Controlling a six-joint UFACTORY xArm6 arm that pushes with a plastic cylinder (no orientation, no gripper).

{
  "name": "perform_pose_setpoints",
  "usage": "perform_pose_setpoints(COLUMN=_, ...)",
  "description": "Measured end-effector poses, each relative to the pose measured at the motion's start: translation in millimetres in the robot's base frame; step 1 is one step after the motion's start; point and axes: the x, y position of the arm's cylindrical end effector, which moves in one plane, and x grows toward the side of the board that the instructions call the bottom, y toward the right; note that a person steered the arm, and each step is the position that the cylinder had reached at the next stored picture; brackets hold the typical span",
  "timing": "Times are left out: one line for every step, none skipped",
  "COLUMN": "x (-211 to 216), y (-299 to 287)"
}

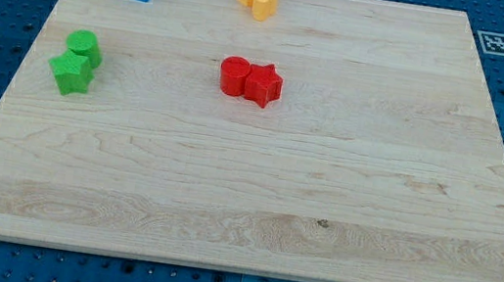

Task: Separate the blue blocks

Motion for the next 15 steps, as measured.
perform_pose_setpoints(x=-11.0, y=-6.4)
perform_pose_setpoints(x=-33.0, y=-7.9)
perform_pose_setpoints(x=-32.9, y=-5.2)
perform_pose_setpoints(x=-32.2, y=36.1)
perform_pose_setpoints(x=-32.0, y=68.6)
perform_pose_setpoints(x=-32.1, y=75.6)
perform_pose_setpoints(x=-28.8, y=81.3)
perform_pose_setpoints(x=-13.5, y=81.9)
perform_pose_setpoints(x=5.1, y=83.1)
perform_pose_setpoints(x=26.6, y=84.6)
perform_pose_setpoints(x=29.6, y=84.6)
perform_pose_setpoints(x=29.6, y=109.7)
perform_pose_setpoints(x=57.4, y=156.3)
perform_pose_setpoints(x=105.1, y=155.6)
perform_pose_setpoints(x=131.7, y=109.8)
